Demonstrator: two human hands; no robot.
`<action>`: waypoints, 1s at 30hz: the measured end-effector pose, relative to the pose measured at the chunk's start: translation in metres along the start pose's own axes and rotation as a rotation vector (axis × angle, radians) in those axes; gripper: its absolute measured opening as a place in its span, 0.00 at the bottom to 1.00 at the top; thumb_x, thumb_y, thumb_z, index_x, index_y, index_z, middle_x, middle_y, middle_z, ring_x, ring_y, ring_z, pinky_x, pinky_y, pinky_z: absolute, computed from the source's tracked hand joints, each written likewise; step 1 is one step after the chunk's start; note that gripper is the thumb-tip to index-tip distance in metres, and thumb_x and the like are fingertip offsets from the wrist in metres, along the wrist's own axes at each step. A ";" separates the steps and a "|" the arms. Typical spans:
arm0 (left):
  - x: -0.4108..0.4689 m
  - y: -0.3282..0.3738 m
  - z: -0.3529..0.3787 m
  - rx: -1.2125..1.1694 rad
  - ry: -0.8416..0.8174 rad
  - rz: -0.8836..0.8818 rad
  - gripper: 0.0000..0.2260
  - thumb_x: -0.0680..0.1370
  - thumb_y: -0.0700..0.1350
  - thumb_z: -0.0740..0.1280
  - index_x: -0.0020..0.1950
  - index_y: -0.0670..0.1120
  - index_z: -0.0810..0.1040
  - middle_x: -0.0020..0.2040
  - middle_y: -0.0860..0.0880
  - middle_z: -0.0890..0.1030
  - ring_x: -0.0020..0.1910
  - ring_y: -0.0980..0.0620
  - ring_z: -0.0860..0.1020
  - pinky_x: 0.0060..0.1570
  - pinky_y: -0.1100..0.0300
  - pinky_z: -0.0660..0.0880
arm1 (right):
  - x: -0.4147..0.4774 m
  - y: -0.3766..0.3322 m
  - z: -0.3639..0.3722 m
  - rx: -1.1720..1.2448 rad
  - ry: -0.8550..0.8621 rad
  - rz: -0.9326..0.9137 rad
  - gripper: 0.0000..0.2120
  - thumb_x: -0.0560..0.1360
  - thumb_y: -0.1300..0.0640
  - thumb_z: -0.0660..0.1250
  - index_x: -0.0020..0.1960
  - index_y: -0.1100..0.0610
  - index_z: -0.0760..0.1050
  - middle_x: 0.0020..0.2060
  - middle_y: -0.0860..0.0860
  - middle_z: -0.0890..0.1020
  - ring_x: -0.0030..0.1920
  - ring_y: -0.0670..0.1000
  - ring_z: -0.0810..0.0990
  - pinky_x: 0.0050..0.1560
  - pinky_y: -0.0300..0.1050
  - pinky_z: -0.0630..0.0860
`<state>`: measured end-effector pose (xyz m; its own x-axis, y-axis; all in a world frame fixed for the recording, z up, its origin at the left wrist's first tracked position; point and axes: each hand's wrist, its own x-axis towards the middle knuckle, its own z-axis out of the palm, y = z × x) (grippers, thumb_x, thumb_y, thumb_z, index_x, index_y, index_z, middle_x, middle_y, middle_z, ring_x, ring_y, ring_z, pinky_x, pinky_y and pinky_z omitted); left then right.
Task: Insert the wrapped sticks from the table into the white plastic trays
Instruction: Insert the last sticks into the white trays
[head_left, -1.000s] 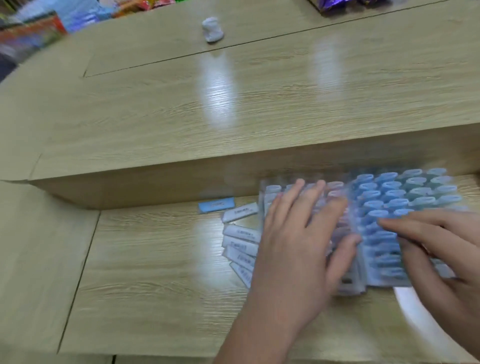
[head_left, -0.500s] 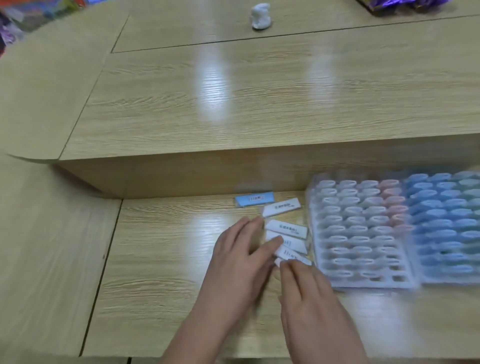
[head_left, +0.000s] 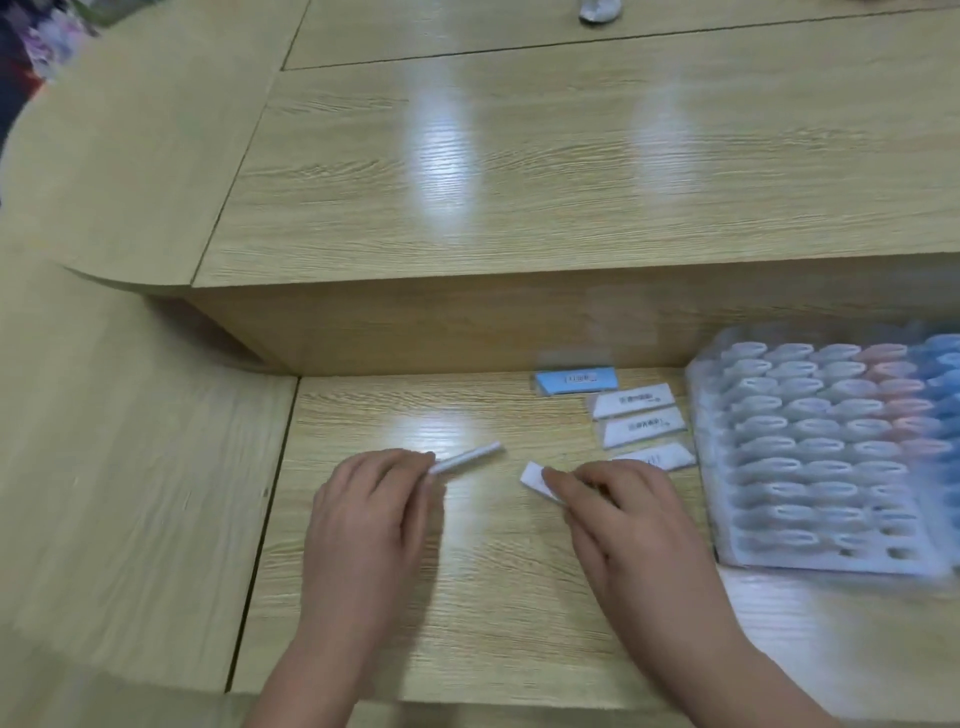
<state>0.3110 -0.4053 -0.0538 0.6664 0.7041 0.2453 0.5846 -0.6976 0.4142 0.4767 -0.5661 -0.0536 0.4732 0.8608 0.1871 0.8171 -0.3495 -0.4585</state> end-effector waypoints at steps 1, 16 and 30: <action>-0.001 0.001 -0.003 -0.039 0.004 -0.037 0.16 0.80 0.51 0.59 0.56 0.47 0.83 0.50 0.52 0.83 0.50 0.48 0.79 0.49 0.48 0.77 | 0.002 0.001 -0.002 0.009 0.002 -0.006 0.24 0.68 0.66 0.76 0.62 0.53 0.80 0.49 0.49 0.81 0.51 0.55 0.77 0.49 0.50 0.78; 0.012 0.098 -0.028 -0.661 0.139 -0.252 0.07 0.75 0.57 0.63 0.47 0.62 0.80 0.42 0.54 0.82 0.40 0.54 0.81 0.40 0.67 0.76 | -0.014 -0.002 -0.087 0.932 0.180 0.274 0.22 0.71 0.63 0.69 0.56 0.39 0.81 0.52 0.43 0.85 0.53 0.44 0.83 0.50 0.28 0.74; 0.032 0.240 0.015 -0.568 -0.019 0.124 0.03 0.75 0.51 0.69 0.48 0.58 0.78 0.40 0.60 0.78 0.37 0.58 0.78 0.38 0.68 0.73 | -0.058 0.144 -0.175 0.668 0.488 0.356 0.13 0.70 0.51 0.78 0.54 0.44 0.82 0.48 0.47 0.85 0.45 0.47 0.85 0.51 0.35 0.79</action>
<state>0.4790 -0.5521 0.0405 0.7253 0.6156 0.3081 0.1657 -0.5906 0.7898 0.6242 -0.7312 0.0218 0.8734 0.4365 0.2160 0.3059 -0.1467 -0.9407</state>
